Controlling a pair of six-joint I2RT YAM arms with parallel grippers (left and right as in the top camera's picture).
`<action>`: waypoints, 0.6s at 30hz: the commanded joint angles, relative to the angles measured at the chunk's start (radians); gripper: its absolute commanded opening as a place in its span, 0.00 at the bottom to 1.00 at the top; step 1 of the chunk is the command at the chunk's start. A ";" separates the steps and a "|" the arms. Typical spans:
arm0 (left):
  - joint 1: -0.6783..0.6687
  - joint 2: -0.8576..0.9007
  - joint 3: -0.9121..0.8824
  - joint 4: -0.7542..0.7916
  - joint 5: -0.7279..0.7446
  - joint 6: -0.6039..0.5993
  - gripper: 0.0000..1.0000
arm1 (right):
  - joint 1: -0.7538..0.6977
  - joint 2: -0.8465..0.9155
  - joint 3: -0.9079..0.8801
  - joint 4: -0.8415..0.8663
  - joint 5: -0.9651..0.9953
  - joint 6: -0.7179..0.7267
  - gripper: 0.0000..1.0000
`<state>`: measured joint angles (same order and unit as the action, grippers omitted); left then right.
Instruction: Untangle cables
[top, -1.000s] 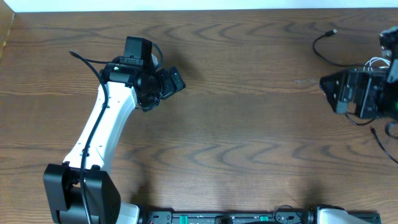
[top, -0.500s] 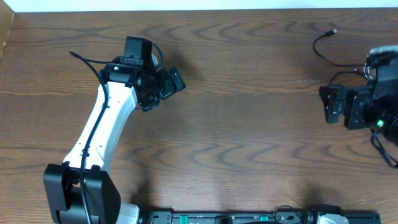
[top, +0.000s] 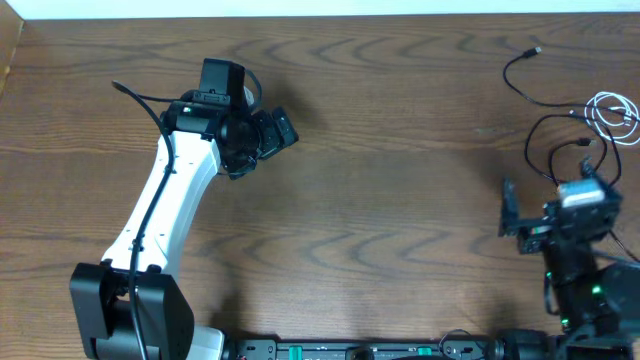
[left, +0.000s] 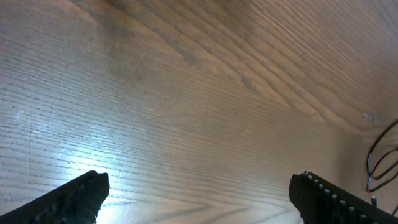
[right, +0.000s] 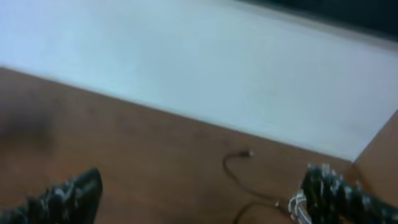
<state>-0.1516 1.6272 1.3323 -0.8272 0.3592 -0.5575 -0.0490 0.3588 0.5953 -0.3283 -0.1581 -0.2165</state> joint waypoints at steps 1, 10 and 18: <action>0.002 0.006 0.012 -0.002 -0.013 -0.005 0.98 | 0.003 -0.105 -0.176 0.145 -0.037 -0.027 0.99; 0.002 0.006 0.012 -0.002 -0.013 -0.005 0.98 | 0.003 -0.315 -0.448 0.310 -0.075 -0.027 0.99; 0.002 0.006 0.012 -0.002 -0.013 -0.005 0.98 | 0.003 -0.354 -0.538 0.332 -0.111 -0.024 0.99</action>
<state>-0.1516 1.6276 1.3323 -0.8276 0.3599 -0.5575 -0.0490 0.0143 0.0837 -0.0067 -0.2401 -0.2352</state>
